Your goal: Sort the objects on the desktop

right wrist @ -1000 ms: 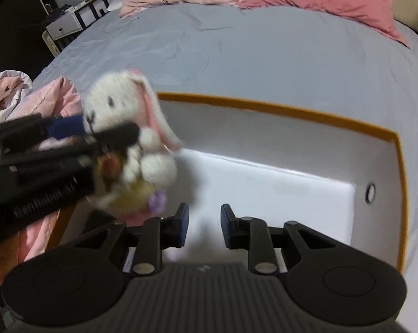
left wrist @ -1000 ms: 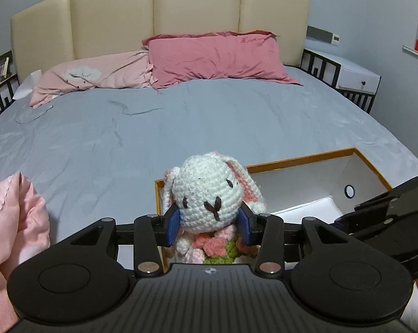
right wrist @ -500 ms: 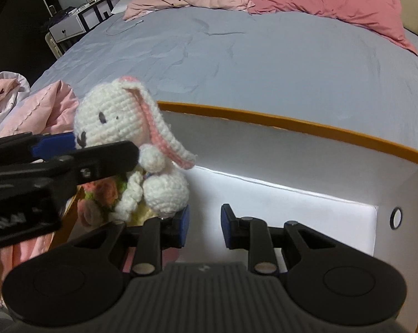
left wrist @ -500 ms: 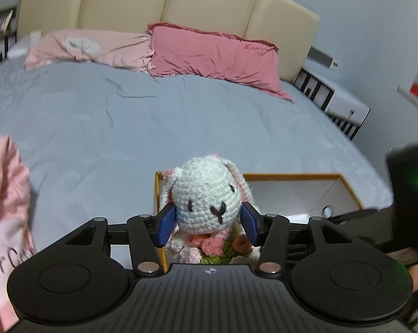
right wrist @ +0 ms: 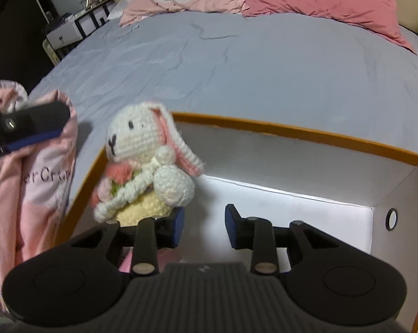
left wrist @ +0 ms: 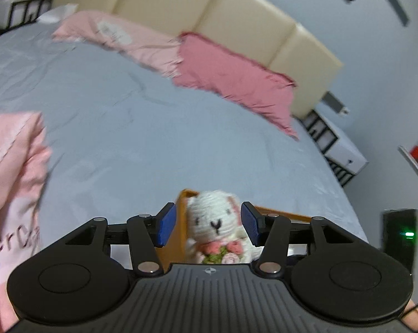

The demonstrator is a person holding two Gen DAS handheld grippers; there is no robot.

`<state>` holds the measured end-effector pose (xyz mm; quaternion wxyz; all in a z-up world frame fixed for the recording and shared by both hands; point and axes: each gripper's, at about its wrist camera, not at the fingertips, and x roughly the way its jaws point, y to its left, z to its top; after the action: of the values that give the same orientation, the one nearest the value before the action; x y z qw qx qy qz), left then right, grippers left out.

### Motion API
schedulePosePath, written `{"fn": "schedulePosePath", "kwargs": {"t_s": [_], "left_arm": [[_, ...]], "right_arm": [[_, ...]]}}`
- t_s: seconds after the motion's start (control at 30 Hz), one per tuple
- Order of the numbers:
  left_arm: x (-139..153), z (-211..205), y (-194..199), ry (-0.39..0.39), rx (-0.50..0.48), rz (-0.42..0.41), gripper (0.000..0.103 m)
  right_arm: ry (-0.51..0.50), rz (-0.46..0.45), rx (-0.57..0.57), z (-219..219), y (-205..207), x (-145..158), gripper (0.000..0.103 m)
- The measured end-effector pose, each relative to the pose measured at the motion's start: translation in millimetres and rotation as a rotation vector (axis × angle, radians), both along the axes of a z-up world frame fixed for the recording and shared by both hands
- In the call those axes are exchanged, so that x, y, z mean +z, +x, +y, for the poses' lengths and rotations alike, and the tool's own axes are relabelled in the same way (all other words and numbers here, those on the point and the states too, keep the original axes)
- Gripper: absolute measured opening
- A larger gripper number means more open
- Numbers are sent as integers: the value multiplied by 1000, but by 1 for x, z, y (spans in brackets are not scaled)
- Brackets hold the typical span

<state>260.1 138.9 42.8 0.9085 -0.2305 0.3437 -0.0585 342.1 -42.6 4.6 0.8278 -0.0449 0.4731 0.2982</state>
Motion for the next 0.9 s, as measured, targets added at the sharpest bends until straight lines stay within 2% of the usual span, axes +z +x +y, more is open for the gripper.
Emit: {"fn": "schedulePosePath", "kwargs": {"t_s": [0.27,0.43,0.6,0.73,0.9], "left_arm": [[-13,15,5,-18,51,67,60],[-18,12,6,7,41,95,60],[-20,14,5,5,47,107,60],[-22,14,6,9,44,120,60],[-24,13,7,16,37,129,60]], "right_arm": [[49,-18,24,-6,-7,20,48],[53,-24,47,-1,-9,24,49],[66,44,57,3,-3,15,49],[30,89,56,14,0,4,48],[-15,197,31,11,2,-8,45]]}}
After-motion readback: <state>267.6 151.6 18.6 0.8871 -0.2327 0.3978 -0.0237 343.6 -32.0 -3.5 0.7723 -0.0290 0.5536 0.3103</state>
